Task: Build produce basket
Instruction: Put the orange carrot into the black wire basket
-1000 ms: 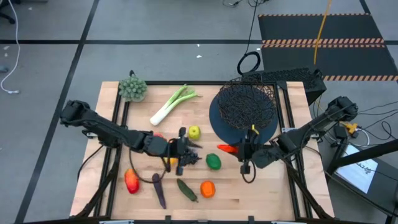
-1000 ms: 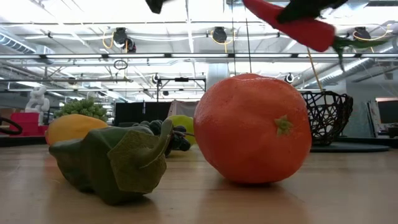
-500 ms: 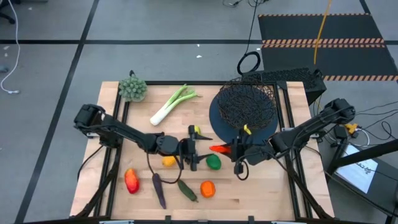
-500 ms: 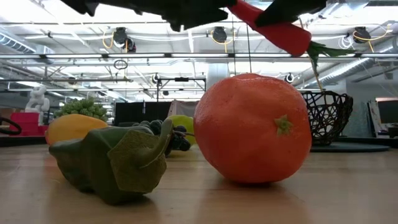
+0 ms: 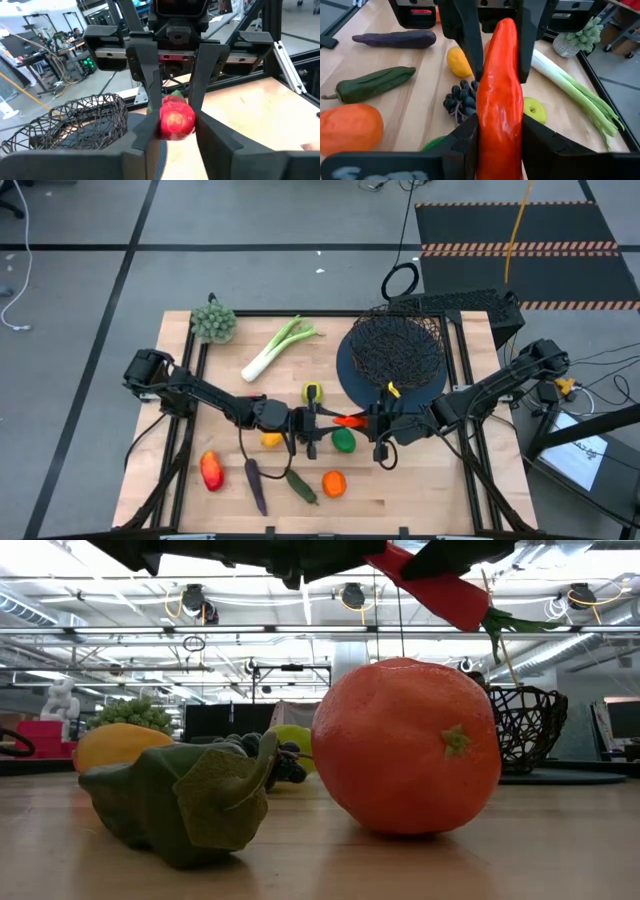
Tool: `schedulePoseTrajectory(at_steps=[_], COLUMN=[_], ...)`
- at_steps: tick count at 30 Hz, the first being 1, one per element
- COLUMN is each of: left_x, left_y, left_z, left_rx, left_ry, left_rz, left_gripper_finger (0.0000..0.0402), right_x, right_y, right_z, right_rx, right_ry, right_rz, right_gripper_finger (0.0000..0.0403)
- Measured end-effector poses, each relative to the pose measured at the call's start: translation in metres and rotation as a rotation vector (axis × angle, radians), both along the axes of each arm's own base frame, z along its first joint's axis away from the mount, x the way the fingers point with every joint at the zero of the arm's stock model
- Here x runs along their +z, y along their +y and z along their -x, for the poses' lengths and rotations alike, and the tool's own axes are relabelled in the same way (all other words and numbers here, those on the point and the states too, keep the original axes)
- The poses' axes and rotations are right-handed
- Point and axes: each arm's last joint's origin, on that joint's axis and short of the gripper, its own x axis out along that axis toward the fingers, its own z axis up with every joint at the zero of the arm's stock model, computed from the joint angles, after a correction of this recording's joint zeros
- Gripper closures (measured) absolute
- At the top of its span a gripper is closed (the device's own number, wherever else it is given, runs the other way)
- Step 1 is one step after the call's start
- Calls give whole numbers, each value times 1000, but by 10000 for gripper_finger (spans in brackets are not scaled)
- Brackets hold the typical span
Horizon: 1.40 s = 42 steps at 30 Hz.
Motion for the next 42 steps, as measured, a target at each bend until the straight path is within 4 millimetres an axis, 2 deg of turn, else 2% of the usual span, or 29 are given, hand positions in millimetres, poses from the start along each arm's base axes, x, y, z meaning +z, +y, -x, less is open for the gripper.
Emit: schedulePoseTrajectory(at_steps=[8, 16, 21, 26, 29, 33, 37, 42], left_x=[10, 42, 70, 65, 64, 55, 51, 48], left_y=[0, 3, -3, -7, -5, 3, 8, 11], left_z=[5, 25, 44, 47, 47, 45, 44, 44], left_rx=[-3, -15, -57, -71, -61, -21, 2, 13], left_ry=[-12, -5, -80, -35, -11, 70, 109, 144], left_rz=[4, 31, 70, 45, 56, 106, 134, 122], left_gripper_finger=[308, 309, 311, 311, 310, 310, 309, 309], right_x=[3, 28, 32, 33, 31, 23, 0, -29], right_y=[1, 1, 8, 8, 7, 4, 3, -2], right_z=[-1, 14, 26, 27, 27, 30, 32, 26], right_rx=[0, 4, 67, 40, 40, 6, -76, -149], right_ry=[-34, -133, -120, -132, -116, -39, 133, 244], right_rz=[-14, -98, -113, -77, -67, -79, -135, -72], right_gripper_finger=[291, 290, 271, 225, 218, 232, 242, 231])
